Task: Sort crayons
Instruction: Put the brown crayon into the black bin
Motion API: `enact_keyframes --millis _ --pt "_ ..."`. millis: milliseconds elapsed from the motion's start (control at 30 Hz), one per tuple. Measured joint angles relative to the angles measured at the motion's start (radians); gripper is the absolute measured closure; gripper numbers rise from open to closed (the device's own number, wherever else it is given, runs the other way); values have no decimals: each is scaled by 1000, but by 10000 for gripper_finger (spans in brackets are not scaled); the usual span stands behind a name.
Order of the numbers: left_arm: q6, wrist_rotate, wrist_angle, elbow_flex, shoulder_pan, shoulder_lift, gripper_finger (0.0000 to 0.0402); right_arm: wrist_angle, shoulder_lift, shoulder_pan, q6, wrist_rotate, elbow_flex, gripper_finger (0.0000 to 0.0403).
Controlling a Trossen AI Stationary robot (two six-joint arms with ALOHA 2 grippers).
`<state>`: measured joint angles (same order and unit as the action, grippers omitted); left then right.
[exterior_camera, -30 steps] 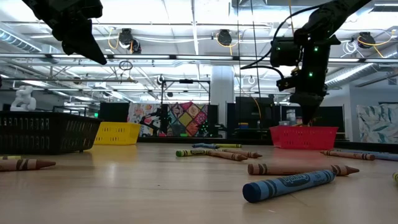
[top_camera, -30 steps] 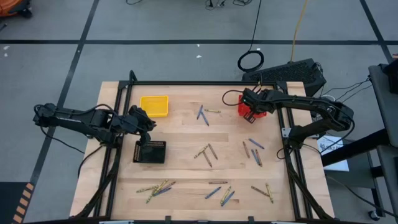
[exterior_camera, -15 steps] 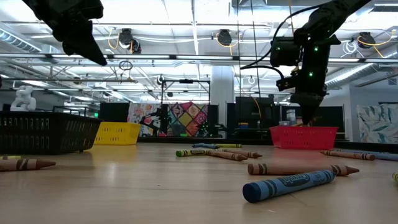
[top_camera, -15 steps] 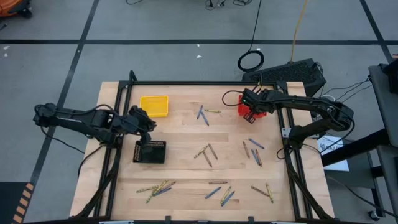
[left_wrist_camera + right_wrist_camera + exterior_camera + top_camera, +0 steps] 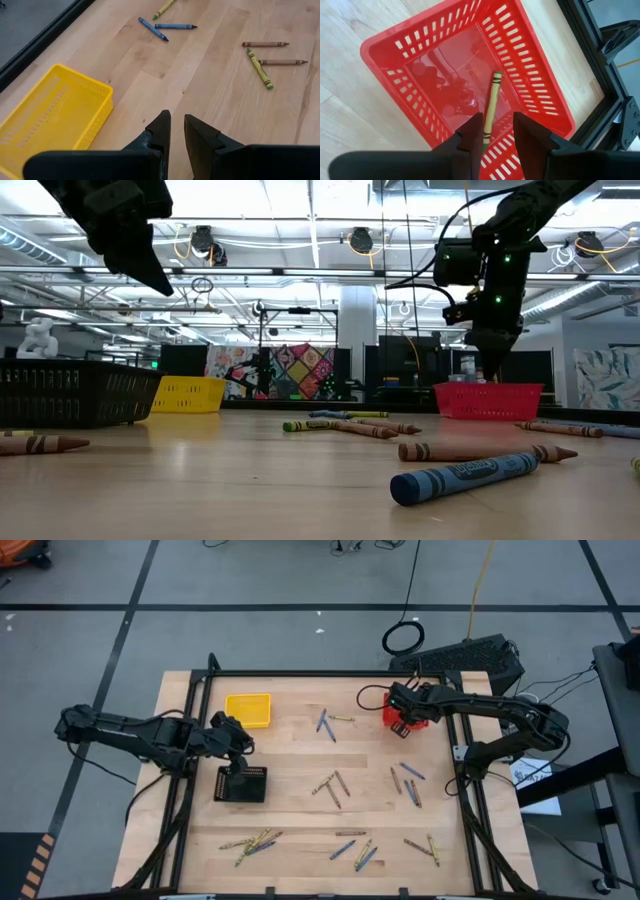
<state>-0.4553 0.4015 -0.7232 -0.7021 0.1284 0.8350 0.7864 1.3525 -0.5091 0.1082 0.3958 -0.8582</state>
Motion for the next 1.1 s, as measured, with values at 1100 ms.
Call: enact_keyframes --millis 1100 --pt "-1 -267 193 0 1 10 343 -21 0 0 3 15 0 305"
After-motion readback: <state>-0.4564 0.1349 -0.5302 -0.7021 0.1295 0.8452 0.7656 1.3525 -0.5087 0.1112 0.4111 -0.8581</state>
